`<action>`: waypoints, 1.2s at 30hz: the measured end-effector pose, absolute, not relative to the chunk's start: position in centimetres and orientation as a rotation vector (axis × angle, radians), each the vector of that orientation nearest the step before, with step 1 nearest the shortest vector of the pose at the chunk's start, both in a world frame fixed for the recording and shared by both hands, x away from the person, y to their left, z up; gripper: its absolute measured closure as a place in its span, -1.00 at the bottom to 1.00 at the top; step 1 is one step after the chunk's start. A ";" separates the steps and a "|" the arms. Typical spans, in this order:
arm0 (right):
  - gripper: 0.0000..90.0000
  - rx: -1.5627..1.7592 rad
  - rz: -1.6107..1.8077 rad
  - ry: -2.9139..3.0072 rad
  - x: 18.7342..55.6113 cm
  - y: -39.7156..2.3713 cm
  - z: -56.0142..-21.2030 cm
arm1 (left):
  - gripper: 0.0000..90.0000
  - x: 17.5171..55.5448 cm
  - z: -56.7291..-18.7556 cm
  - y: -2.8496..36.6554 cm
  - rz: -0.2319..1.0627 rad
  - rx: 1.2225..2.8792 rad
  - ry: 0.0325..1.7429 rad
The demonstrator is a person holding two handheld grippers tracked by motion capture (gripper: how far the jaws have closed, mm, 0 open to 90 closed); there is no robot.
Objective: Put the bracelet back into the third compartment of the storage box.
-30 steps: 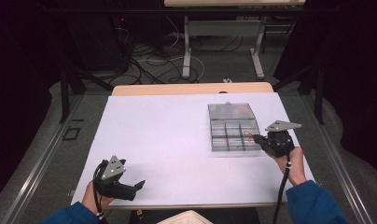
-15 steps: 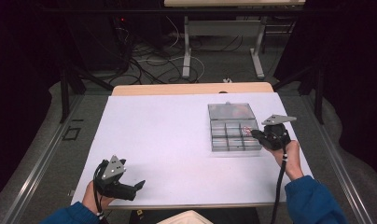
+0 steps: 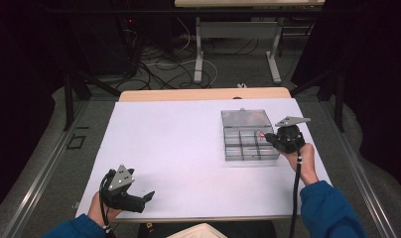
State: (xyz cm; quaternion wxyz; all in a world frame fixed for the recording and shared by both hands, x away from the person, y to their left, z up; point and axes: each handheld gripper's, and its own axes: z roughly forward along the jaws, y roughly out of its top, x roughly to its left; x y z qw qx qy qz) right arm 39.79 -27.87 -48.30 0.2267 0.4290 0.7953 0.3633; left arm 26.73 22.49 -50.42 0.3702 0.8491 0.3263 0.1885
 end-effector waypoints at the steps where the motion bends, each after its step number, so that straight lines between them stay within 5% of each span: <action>1: 0.93 1.171 1.003 2.196 40.0 -27.9 -48.3 | -1.00 26.7 -50.4 22.5 0.485 2.177 0.839; 36: 0.93 1.243 0.938 2.194 42.7 -27.8 -49.2 | -0.99 26.7 -50.3 22.6 0.495 2.175 0.839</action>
